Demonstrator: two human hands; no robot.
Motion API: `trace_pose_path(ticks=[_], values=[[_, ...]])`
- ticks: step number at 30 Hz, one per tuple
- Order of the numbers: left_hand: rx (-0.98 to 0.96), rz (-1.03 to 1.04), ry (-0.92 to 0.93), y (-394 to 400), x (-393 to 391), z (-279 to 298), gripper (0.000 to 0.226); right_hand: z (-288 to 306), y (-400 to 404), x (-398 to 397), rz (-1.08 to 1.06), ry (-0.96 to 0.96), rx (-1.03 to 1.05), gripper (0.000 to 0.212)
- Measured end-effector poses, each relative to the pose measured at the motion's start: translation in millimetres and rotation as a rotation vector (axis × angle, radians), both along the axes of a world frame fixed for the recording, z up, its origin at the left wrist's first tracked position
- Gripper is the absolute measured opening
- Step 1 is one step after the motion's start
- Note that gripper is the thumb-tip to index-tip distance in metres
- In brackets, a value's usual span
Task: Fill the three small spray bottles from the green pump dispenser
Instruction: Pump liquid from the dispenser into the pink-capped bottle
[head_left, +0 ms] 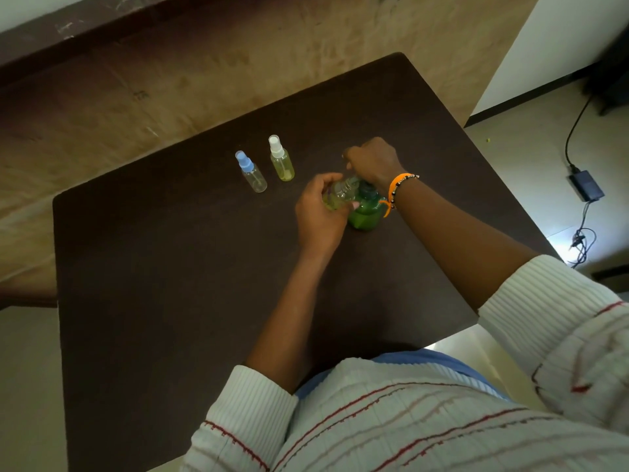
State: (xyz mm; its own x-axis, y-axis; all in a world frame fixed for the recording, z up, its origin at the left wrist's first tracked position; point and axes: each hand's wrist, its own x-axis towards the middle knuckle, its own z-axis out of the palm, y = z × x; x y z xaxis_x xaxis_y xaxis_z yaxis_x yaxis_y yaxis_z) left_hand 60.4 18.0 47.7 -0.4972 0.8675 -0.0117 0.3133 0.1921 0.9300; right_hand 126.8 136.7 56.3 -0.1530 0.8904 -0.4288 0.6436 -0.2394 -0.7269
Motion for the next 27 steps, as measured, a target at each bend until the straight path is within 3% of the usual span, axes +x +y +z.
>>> trace_pose_path(ticks=[8,14,17,23,27], values=[[-0.019,-0.004,0.015,2.5,0.9,-3.3,0.046,0.2,-2.8,0.4,-0.041,-0.081,0.097,0.019],[-0.017,0.010,-0.012,0.7,0.2,-2.1,0.045,1.9,-1.5,1.2,-0.009,-0.011,-0.018,0.043],[-0.024,0.015,-0.021,0.6,1.5,-5.5,0.045,0.0,-4.2,3.3,-0.067,-0.034,0.055,0.024],[-0.023,0.016,-0.021,1.8,1.8,-6.9,0.046,-1.1,-7.9,1.2,-0.094,-0.082,0.115,0.018],[-0.017,0.015,-0.019,1.5,0.6,-5.0,0.047,2.7,-2.5,0.5,-0.005,-0.028,0.001,0.037]])
